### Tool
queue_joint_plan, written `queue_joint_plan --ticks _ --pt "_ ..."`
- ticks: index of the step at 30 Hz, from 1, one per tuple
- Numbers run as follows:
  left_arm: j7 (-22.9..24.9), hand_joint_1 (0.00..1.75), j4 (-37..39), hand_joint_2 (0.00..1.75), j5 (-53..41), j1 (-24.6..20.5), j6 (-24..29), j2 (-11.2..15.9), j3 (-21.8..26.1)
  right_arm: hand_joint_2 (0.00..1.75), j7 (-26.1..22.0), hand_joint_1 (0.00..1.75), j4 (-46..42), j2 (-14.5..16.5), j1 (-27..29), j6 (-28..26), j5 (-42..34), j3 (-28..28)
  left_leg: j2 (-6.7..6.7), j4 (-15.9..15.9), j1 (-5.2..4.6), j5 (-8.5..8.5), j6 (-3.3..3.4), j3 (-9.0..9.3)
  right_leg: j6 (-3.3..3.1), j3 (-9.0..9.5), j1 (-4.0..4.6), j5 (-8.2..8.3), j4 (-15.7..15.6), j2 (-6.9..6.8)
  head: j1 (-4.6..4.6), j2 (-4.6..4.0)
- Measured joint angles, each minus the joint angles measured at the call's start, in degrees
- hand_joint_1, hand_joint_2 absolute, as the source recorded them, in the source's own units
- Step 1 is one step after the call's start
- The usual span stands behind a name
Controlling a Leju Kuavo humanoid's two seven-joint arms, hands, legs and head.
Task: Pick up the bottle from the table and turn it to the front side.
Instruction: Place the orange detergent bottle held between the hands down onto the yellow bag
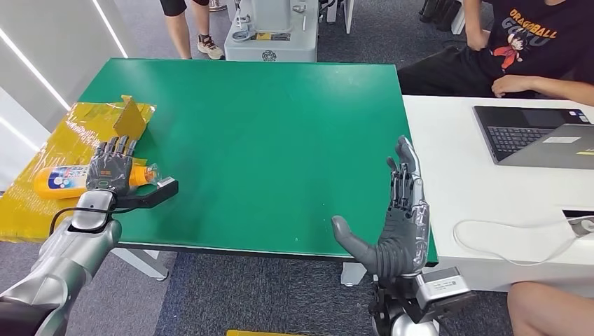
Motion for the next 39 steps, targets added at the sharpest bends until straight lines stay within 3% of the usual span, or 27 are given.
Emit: queue_joint_plan --ticks 4,8,10,13,16,18,21,24,31,39 --pt "-7.28 0.00 -2.35 1.75 4.18 0.61 4.71 -0.95 3.58 1.75 -0.33 0.00 0.49 -0.14 -0.23 -0.58 -0.59 0.44 0.00 0.01 0.00 0.00 0.00 0.02 0.00 0.00 0.00 0.00 -0.02 0.00 -0.01 0.00" --pt "-26.06 0.00 -11.66 1.75 13.39 2.21 6.29 -4.91 11.83 1.75 -1.18 0.00 1.30 -0.31 -0.61 -1.91 -2.18 0.84 -0.10 0.02 -0.01 0.00 0.00 0.00 0.01 0.06 -0.01 0.00 -0.03 -0.14 0.02 0.00" --pt "-30.01 0.00 -16.50 1.75 20.64 2.53 5.83 -6.78 14.36 1.75 -1.60 0.00 1.81 -0.37 -0.89 -2.52 -2.89 1.04 0.00 0.02 -0.02 0.00 0.00 0.01 -0.01 0.07 -0.02 0.03 -0.04 -0.06 0.01 0.00" --pt "-29.75 0.00 -24.47 1.75 34.31 2.94 4.00 -8.48 14.78 1.75 -1.93 0.00 2.45 -0.50 -1.17 -3.24 -3.56 1.27 0.02 0.03 -0.02 -0.01 0.01 0.02 -0.02 0.06 -0.02 0.05 -0.05 -0.02 0.01 0.00" --pt "-29.86 0.00 -30.25 1.75 41.45 3.36 1.23 -9.24 14.62 1.75 -2.23 0.00 2.95 -0.64 -1.47 -3.50 -4.03 1.50 -0.01 0.02 -0.01 0.00 0.00 0.03 -0.02 0.06 -0.01 0.05 -0.05 -0.05 0.01 0.00" --pt "-30.13 0.00 -34.42 1.75 51.78 3.71 -3.80 -9.82 14.06 1.75 -2.85 0.00 3.33 -0.75 -1.64 -3.75 -4.78 1.68 -0.01 0.02 0.00 0.00 0.00 0.04 -0.02 0.06 0.00 0.05 -0.04 -0.05 -0.01 0.00" --pt "-26.65 0.00 -40.88 1.75 70.08 4.01 -13.99 -10.94 11.97 1.75 -3.99 0.00 4.09 -0.81 -1.80 -4.32 -5.78 1.76 -0.02 0.02 0.00 0.00 0.00 0.04 -0.02 0.08 0.00 0.05 -0.04 -0.07 -0.01 0.00" --pt "-24.19 0.00 -45.46 1.75 81.19 5.08 -20.23 -11.87 8.60 1.75 -4.56 0.00 4.74 -0.81 -1.81 -4.55 -6.00 1.75 -0.02 0.02 -0.01 0.00 0.00 0.04 -0.02 0.11 -0.01 0.05 -0.04 -0.08 0.01 0.00" --pt "-24.20 0.00 -51.36 1.75 88.71 10.69 -24.33 -14.20 3.14 1.75 -5.00 0.00 5.07 -0.81 -0.66 -5.13 -5.35 1.76 0.00 0.02 -0.02 -0.03 0.02 0.05 0.00 0.10 -0.02 0.03 -0.08 -0.03 0.00 0.00" --pt "-25.28 0.00 -56.47 1.75 91.09 21.62 -22.83 -19.83 -1.16 1.75 -2.85 0.00 2.23 -0.78 1.80 -3.44 -2.99 1.83 0.00 0.02 -0.02 -0.10 0.02 0.04 0.07 0.10 -0.02 -0.02 -0.11 -0.01 0.01 0.00"
